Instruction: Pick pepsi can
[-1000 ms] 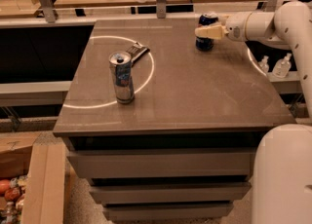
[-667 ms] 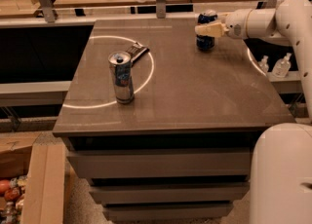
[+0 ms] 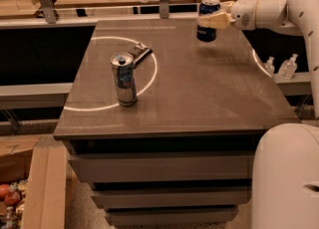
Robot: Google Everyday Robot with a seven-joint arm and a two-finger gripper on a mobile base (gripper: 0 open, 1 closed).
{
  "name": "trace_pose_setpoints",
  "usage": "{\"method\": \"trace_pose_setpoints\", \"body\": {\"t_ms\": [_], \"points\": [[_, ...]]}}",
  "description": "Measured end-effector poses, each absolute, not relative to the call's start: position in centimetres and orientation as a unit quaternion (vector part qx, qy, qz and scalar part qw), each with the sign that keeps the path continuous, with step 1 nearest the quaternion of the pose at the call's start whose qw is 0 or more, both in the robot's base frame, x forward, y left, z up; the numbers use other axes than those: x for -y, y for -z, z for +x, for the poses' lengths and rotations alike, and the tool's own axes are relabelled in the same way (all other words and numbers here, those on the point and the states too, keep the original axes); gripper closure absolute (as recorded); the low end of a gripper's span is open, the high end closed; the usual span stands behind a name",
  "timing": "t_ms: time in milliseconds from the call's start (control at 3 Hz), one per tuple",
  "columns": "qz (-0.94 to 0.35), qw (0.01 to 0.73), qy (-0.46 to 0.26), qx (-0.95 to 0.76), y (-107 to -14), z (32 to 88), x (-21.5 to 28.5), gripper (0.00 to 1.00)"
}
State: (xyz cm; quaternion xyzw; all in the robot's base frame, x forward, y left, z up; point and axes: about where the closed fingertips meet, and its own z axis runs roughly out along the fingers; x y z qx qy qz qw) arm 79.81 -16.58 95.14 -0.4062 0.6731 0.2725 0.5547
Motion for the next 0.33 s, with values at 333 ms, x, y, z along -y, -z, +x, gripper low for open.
{"method": "trace_pose_setpoints", "body": {"t_ms": [333], "points": [[-0.406, 0.555, -0.273, -0.673, -95.14, 79.81, 16.58, 1.0]]}}
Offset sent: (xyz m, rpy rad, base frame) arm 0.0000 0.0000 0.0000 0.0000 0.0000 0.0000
